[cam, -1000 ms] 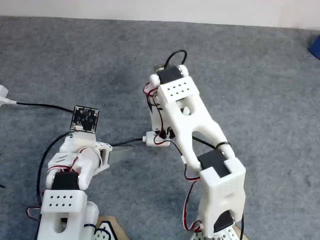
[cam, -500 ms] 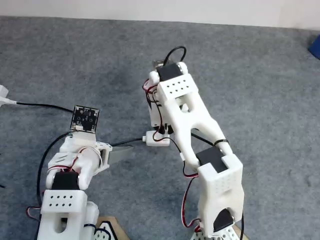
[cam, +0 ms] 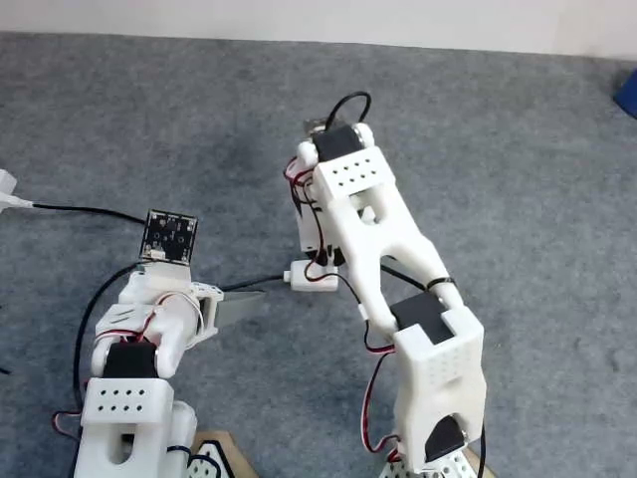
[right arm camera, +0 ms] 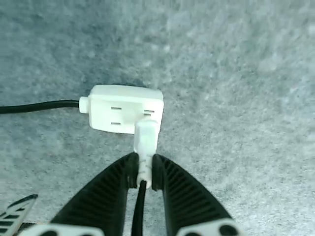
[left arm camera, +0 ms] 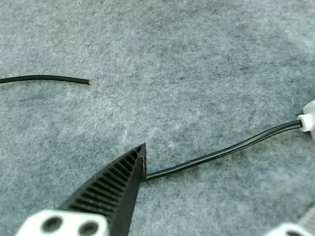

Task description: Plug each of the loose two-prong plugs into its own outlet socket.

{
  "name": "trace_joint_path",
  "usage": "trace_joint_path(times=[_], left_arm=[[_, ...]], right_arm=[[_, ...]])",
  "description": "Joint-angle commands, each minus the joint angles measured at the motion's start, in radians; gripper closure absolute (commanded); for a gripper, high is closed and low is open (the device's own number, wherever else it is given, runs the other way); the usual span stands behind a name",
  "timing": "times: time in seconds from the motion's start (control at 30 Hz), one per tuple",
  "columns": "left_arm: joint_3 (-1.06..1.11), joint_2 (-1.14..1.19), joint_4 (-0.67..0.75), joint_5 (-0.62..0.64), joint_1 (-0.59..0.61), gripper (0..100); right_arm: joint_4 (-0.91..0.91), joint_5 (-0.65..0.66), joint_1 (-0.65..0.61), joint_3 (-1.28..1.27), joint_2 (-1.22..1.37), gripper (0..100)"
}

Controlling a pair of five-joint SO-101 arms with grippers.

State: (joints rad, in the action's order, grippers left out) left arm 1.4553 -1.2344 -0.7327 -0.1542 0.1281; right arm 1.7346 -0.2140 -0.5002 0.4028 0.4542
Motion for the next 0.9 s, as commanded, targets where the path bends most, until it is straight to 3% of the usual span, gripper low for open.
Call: trace_joint_path(times=[0.0, 0.3, 0.67, 0.87], left_arm=[[-0.005, -0.01, 0.014, 0.006, 0.008, 49], [-0.005, -0.01, 0.014, 0.006, 0.008, 49], [-0.005, -0.01, 0.014, 0.005, 0.008, 49], [-0.005, -0.01, 0.014, 0.003, 0.008, 49]], right_arm=[[-0.019, 0.017, 0.027, 0.019, 0.002, 99.3], [-0.039, 0.017, 0.042, 0.01, 0.028, 99.3], [-0.099, 0.011, 0.013, 0.013, 0.383, 99.3], [0.018, 0.017, 0.004, 0.15, 0.275, 98.8]])
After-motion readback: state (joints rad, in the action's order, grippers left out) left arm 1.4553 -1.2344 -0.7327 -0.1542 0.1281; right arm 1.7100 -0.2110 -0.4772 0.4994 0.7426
